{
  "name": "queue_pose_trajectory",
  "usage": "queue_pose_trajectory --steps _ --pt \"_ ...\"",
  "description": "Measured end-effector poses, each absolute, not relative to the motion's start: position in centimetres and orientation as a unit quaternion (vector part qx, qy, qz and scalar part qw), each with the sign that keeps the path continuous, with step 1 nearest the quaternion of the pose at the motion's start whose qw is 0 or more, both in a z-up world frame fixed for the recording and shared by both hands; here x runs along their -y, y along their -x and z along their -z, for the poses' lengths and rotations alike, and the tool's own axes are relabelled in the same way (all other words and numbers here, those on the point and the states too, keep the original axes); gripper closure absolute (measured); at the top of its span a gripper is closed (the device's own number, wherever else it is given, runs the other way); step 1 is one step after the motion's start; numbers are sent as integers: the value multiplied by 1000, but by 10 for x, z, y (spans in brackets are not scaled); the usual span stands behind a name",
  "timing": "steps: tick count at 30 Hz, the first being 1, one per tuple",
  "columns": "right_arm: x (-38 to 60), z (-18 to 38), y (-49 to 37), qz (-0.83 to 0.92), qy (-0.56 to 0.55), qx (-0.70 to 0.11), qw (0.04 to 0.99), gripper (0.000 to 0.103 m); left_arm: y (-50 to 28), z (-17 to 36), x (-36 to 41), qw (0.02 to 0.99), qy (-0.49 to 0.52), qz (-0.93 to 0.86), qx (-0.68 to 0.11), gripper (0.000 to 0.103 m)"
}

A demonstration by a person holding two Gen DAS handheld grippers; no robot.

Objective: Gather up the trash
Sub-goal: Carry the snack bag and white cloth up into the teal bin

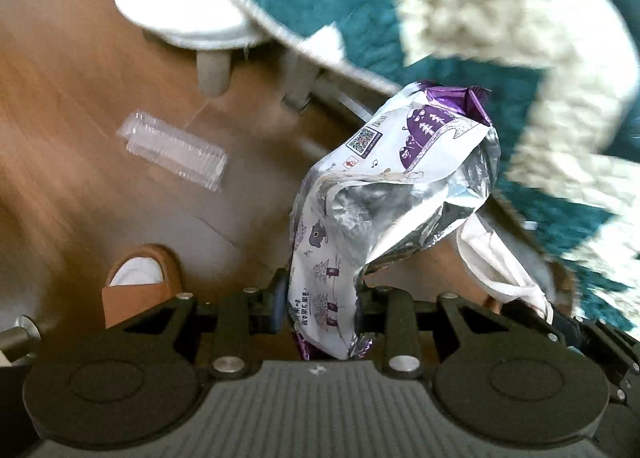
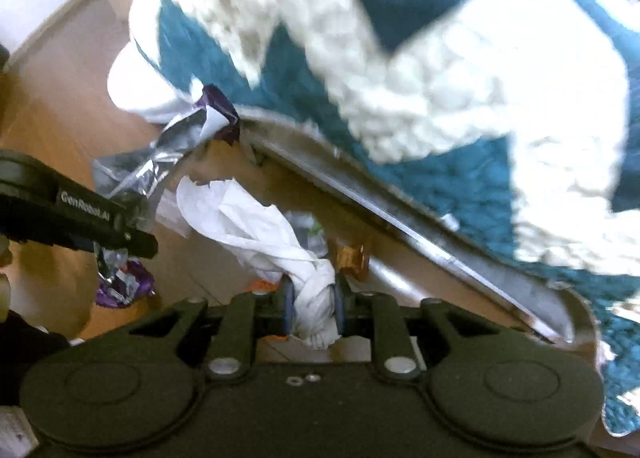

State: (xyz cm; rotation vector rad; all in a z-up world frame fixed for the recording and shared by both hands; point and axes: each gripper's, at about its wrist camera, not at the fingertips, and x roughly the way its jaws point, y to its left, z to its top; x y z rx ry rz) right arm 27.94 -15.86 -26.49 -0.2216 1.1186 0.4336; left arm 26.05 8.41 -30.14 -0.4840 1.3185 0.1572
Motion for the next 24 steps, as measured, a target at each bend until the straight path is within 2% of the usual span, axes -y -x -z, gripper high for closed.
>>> queue_pose_trajectory --steps 11,24 --pt "195 111 -227 -192 66 -401 893 84 -224 138 -64 851 207 -20 -483 73" --pt "223 -67 -245 -145 30 -236 960 84 -247 -52 -44 922 196 38 -331 73"
